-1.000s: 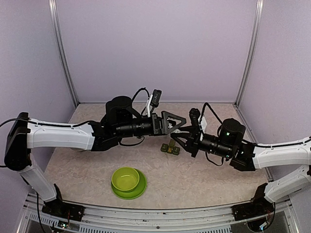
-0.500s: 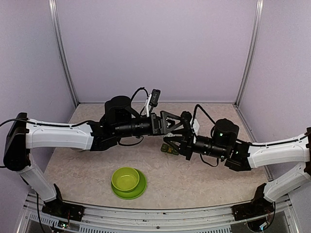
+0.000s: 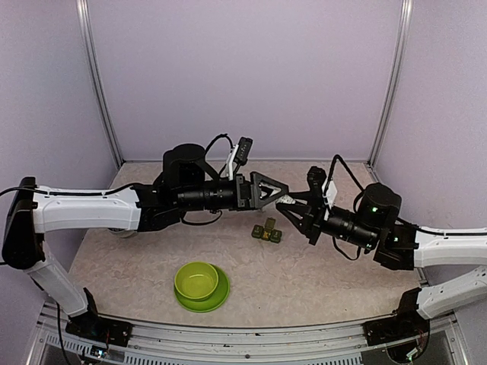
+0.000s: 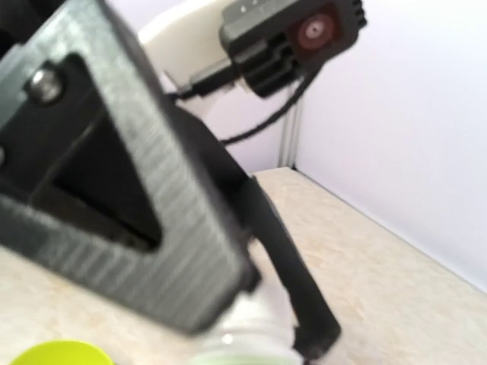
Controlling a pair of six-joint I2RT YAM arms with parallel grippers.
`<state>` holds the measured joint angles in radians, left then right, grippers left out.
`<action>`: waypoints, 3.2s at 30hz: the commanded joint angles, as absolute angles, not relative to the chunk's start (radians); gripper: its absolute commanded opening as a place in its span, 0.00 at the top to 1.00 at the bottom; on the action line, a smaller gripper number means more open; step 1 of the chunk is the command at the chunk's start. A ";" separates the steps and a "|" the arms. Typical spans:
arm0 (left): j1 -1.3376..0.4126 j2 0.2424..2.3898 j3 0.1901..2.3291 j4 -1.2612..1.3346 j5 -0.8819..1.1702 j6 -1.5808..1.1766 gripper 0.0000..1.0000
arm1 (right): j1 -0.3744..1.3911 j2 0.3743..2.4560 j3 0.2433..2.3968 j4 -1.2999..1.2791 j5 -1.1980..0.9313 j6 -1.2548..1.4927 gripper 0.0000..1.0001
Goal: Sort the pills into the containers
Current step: Screw the lid of the pill bottle onto the pill bottle.
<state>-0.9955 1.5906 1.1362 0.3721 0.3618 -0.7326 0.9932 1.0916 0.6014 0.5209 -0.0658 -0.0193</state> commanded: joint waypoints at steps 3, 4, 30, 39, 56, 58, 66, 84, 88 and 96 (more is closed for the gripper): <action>-0.983 1.595 1.222 0.279 0.408 -0.730 0.20 | 1.002 1.036 0.570 0.448 0.006 -0.118 1.00; -0.982 1.603 1.232 0.271 0.431 -0.729 0.23 | 1.001 1.029 0.567 0.443 0.008 -0.127 1.00; -0.982 1.636 1.222 0.340 0.496 -0.775 0.31 | 1.000 1.137 0.594 0.449 0.039 -0.117 1.00; -0.981 1.623 1.211 0.353 0.480 -0.761 0.32 | 1.001 1.169 0.612 0.430 -0.043 -0.115 1.00; -0.938 1.634 1.206 0.309 0.557 -0.786 0.37 | 1.001 1.006 0.566 0.411 0.034 -0.178 1.00; -0.937 1.644 1.218 0.306 0.571 -0.781 0.40 | 1.001 1.007 0.568 0.402 0.031 -0.178 1.00; -0.938 1.666 1.231 0.332 0.602 -0.791 0.49 | 1.001 1.005 0.564 0.408 0.027 -0.171 1.00; -0.939 1.680 1.210 0.414 0.634 -0.783 0.72 | 1.000 1.027 0.563 0.414 -0.001 -0.156 1.00; -0.937 1.682 1.182 0.483 0.658 -0.768 0.79 | 1.001 1.011 0.550 0.434 -0.010 -0.127 1.00; -0.940 1.681 1.114 0.679 0.732 -0.757 0.84 | 0.992 1.005 0.516 0.495 -0.038 0.031 1.00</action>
